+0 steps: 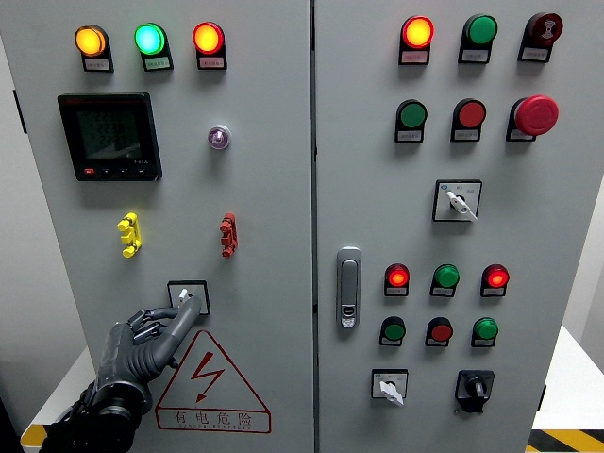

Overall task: Turn on light switch 1
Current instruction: 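Position the left hand fingers around the rotary switch knob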

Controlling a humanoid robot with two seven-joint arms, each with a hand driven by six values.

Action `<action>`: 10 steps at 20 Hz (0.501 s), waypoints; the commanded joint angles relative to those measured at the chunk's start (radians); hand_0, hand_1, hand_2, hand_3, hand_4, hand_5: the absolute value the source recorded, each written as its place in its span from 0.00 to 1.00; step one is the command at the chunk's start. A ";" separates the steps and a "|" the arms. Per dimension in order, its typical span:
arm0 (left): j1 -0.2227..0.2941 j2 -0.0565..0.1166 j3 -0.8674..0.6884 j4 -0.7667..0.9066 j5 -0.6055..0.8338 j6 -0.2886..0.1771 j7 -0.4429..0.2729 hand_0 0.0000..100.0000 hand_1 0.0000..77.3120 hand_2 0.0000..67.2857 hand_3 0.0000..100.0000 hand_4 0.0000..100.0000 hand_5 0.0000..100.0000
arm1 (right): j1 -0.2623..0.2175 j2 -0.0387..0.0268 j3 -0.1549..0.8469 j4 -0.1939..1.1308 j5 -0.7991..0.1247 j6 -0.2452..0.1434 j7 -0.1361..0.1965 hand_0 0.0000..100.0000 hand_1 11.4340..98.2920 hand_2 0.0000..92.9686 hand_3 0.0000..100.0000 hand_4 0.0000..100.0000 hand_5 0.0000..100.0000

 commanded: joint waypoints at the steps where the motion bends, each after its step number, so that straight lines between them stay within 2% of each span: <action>1: -0.006 0.001 0.000 0.004 0.000 0.001 0.000 0.00 0.85 0.79 0.91 1.00 0.84 | 0.000 -0.0001 0.000 0.000 0.000 0.000 0.002 0.00 0.13 0.00 0.11 0.23 0.15; 10: -0.009 0.001 0.000 0.012 0.000 0.001 0.000 0.00 0.84 0.79 0.91 1.00 0.84 | 0.001 -0.0001 0.000 0.000 0.000 0.000 0.000 0.00 0.13 0.00 0.11 0.23 0.15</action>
